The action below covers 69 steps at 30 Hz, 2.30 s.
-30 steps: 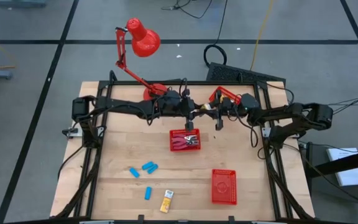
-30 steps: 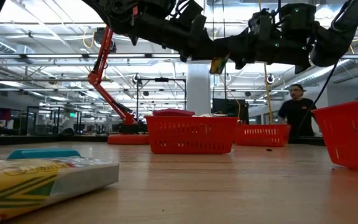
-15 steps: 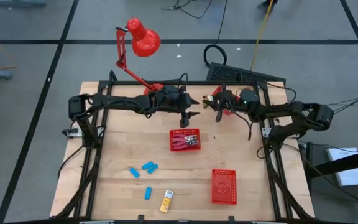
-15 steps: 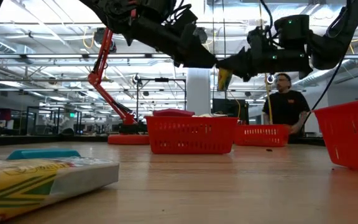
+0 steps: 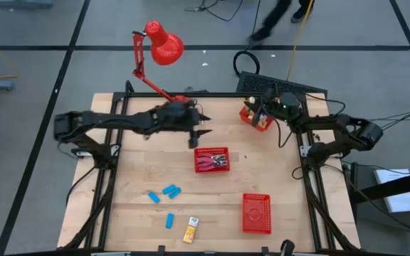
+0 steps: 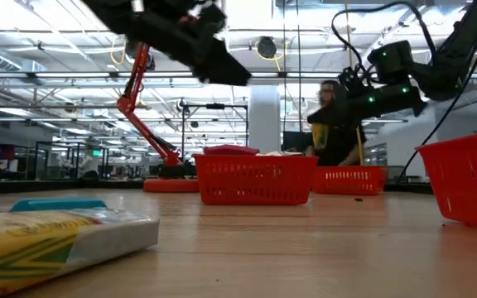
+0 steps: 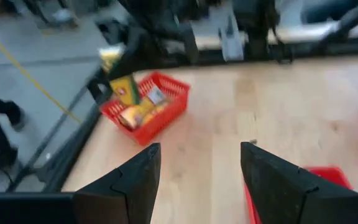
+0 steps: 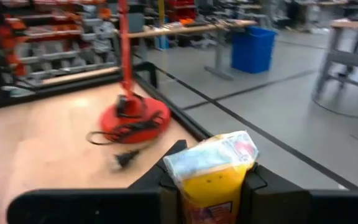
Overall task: Pick & Place School Supplies
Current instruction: Put the yellow crayon box into the top red bin
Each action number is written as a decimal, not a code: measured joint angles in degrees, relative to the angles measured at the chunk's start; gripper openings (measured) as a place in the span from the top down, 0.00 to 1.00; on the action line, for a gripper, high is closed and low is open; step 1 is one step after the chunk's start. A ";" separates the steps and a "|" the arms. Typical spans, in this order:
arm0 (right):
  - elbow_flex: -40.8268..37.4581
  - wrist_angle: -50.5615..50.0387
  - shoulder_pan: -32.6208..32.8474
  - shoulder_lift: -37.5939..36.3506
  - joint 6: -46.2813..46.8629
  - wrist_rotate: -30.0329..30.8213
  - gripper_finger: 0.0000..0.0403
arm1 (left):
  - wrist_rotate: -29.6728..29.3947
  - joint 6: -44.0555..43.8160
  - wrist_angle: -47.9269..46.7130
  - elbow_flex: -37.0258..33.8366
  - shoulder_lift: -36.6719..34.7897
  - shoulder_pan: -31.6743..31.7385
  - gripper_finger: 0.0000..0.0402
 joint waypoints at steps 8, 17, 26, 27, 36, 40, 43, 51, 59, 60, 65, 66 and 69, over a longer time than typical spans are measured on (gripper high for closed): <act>-2.12 0.19 -2.99 -0.02 -0.04 2.73 0.87 | -5.55 -7.11 17.03 -21.81 -15.22 -2.35 0.44; -2.12 0.97 -3.63 6.22 1.85 4.23 0.87 | -16.20 -9.04 21.82 -31.56 -21.64 -9.25 0.44; -2.01 5.40 -3.58 12.79 3.90 4.99 0.87 | -20.92 -8.19 22.34 -31.97 -22.12 -12.66 0.44; -2.08 5.11 -3.58 12.74 4.13 5.48 0.87 | -21.07 -8.19 22.38 -31.97 -22.12 -12.73 0.44; -2.30 0.57 -3.60 11.15 4.79 8.75 0.87 | -21.07 -8.21 22.36 -31.97 -22.12 -12.74 0.44; -2.33 0.30 -3.36 11.18 4.97 8.70 0.78 | -21.07 -8.19 22.13 -31.97 -22.12 -12.72 0.44; -2.41 0.05 -3.38 11.26 6.07 8.67 0.61 | -21.08 -8.19 21.95 -31.97 -22.12 -12.72 0.44; -2.41 7.44 -3.14 11.23 6.78 8.52 0.41 | -21.10 -8.17 21.86 -31.97 -22.10 -12.72 0.44; -2.41 8.81 -3.14 11.23 7.54 8.68 0.47 | -22.38 -8.17 21.62 -31.97 -22.10 -12.72 0.44; -2.41 9.36 -3.12 11.19 7.53 8.39 0.48 | -22.70 -8.14 21.52 -31.97 -22.10 -12.72 0.44; -2.38 10.34 -0.93 7.40 5.77 6.77 0.50 | -22.81 -8.14 21.49 -31.97 -22.08 -12.72 0.44; -2.38 9.97 -0.16 6.20 4.54 6.77 0.50 | -22.82 -8.14 21.49 -31.97 -22.08 -12.72 0.44; -2.34 6.79 1.46 1.95 1.87 8.01 0.50 | -22.82 -8.13 21.49 -31.97 -22.08 -12.72 0.44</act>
